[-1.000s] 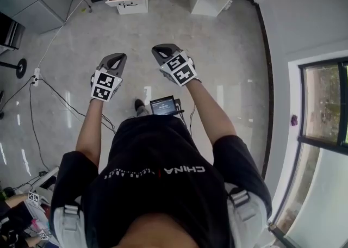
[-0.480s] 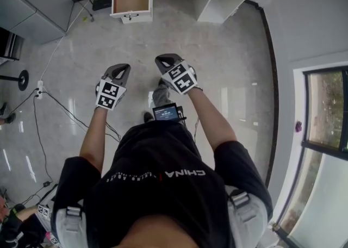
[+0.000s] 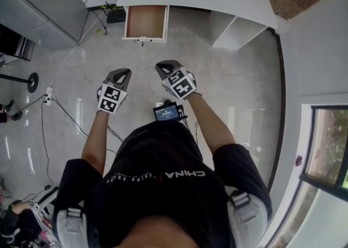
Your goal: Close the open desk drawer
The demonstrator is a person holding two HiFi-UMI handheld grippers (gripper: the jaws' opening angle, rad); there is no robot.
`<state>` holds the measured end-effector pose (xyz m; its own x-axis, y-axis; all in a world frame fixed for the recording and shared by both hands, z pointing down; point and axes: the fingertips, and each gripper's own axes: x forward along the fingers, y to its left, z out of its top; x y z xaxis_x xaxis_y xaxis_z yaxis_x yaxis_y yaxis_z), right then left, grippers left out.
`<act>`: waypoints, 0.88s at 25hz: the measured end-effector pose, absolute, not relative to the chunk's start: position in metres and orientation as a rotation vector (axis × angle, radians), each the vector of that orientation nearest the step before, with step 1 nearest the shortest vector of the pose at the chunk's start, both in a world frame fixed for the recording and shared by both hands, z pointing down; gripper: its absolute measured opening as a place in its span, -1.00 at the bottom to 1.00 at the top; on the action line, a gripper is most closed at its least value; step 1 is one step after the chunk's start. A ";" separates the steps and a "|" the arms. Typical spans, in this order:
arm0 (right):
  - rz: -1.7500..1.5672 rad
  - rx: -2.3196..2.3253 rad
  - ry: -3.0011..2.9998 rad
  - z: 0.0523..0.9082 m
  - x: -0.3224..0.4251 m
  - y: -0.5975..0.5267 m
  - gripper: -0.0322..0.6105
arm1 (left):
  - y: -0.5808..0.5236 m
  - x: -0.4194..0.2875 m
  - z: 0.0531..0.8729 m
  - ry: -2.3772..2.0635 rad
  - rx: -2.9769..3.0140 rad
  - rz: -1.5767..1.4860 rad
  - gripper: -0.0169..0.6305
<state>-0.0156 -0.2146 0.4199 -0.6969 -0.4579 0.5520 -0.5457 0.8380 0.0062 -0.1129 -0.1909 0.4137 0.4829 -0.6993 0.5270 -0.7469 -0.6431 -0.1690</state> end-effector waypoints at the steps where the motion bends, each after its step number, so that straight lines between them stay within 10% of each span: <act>1: 0.195 0.712 -2.468 0.417 -0.018 -0.229 -0.85 | -0.206 -0.115 0.409 -1.307 2.622 0.868 -0.91; 22: 0.177 0.765 -2.421 0.407 -0.072 -0.359 -0.85 | -0.342 -0.147 0.414 -1.114 2.723 0.903 -0.91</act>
<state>-0.0724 -0.3589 0.4068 -0.6625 -0.4834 0.5722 -0.5613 0.8262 0.0481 -0.1465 -0.3420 0.4144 0.5661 -0.6213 0.5417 -0.6589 -0.7360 -0.1555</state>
